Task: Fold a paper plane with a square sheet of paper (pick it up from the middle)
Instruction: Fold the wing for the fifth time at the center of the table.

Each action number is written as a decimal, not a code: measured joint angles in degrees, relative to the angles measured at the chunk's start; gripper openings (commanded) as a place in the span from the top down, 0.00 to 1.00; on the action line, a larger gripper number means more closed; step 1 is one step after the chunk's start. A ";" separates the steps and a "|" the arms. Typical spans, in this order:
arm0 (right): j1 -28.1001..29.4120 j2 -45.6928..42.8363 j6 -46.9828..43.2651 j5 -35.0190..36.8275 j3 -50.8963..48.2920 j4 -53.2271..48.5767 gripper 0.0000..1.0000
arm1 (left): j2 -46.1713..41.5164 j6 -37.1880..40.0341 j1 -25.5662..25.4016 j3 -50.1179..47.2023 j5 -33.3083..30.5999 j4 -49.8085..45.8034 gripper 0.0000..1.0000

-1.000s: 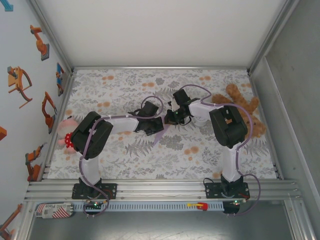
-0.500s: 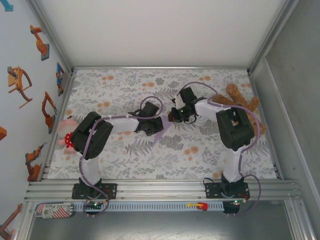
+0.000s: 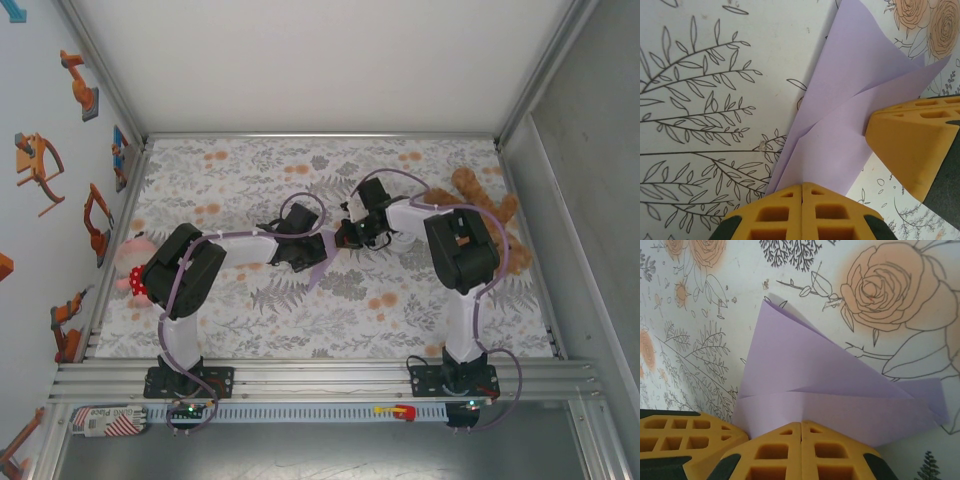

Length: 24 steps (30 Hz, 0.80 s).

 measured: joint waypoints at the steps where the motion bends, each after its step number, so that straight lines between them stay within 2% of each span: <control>1: -0.26 0.35 0.04 -0.46 0.33 -0.15 1.00 | 0.00 0.00 0.00 0.00 -0.07 -0.02 1.00; 11: -3.85 3.98 1.36 -2.47 5.09 -0.22 1.00 | 0.00 0.02 0.02 -0.24 -1.31 0.92 1.00; 24: -8.02 4.76 2.49 3.19 7.87 2.05 0.99 | 0.00 0.72 0.07 0.81 -0.96 -1.09 0.98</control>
